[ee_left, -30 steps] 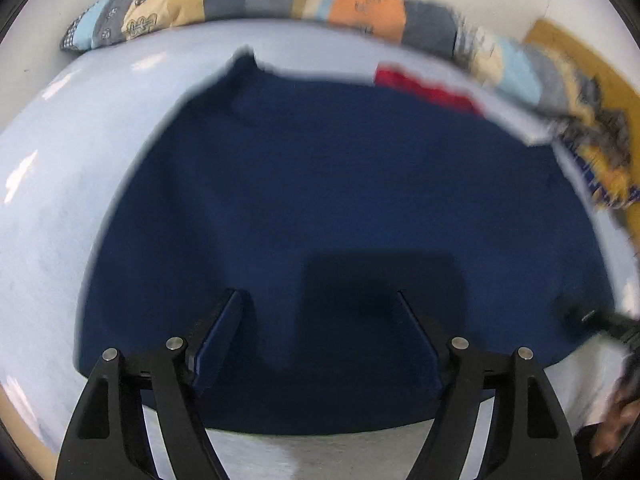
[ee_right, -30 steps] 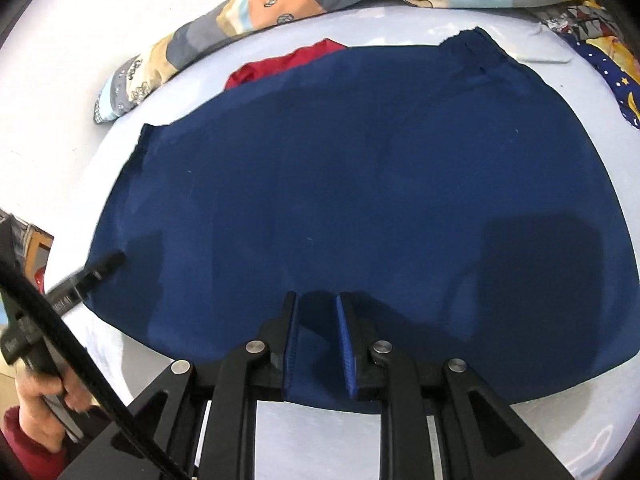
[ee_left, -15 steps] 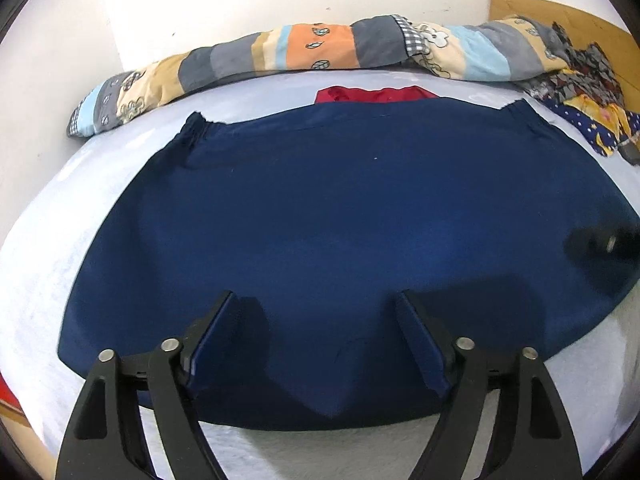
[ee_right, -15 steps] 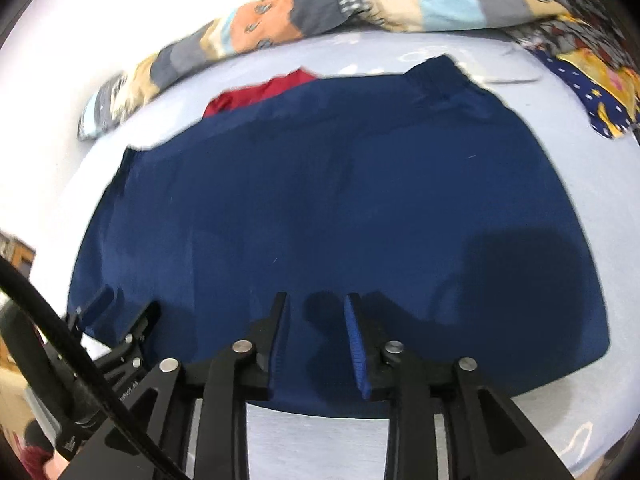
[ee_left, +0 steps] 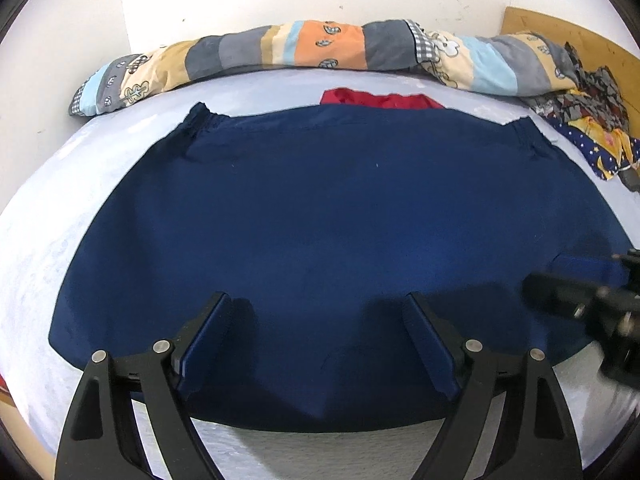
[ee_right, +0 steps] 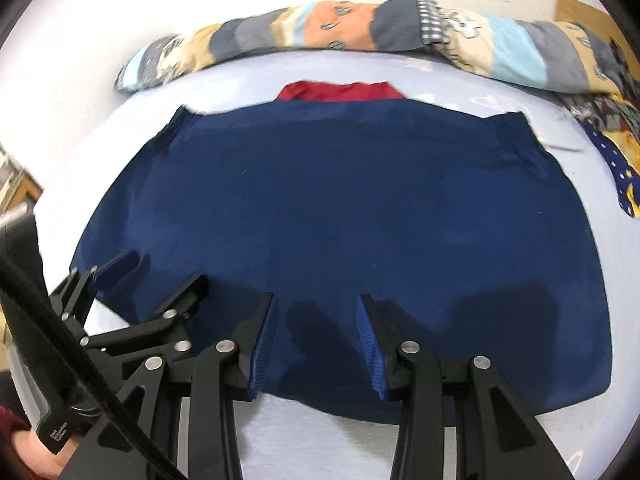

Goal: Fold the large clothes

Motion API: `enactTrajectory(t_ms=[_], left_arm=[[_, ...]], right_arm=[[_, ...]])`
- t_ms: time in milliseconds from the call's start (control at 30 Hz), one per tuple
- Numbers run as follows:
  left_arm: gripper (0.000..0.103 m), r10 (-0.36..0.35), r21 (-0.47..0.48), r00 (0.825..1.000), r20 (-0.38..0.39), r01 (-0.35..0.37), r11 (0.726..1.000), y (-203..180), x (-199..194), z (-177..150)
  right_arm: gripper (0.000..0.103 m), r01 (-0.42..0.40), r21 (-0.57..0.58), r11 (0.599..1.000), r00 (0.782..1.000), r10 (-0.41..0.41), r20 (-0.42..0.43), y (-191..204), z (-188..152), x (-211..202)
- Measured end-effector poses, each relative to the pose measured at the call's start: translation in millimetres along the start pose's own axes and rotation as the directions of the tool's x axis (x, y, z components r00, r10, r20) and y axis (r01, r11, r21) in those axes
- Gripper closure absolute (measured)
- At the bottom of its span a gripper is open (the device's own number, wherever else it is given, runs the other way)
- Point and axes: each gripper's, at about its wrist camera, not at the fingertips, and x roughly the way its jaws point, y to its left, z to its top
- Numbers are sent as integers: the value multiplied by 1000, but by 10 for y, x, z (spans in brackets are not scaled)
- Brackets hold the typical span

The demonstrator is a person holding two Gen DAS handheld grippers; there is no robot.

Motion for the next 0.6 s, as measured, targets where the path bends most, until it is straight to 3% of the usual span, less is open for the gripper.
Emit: enactTrajectory(t_ms=[133, 600], left_arm=[[17, 12, 13, 1000, -4, -12, 1000, -16, 36, -22], [15, 18, 17, 1000, -3, -18, 1000, -25, 48, -29]], right_arm=[[59, 1, -13, 1000, 999, -2, -54, 82, -64, 165], [55, 8, -12, 1000, 998, -9, -61, 111, -102, 234]])
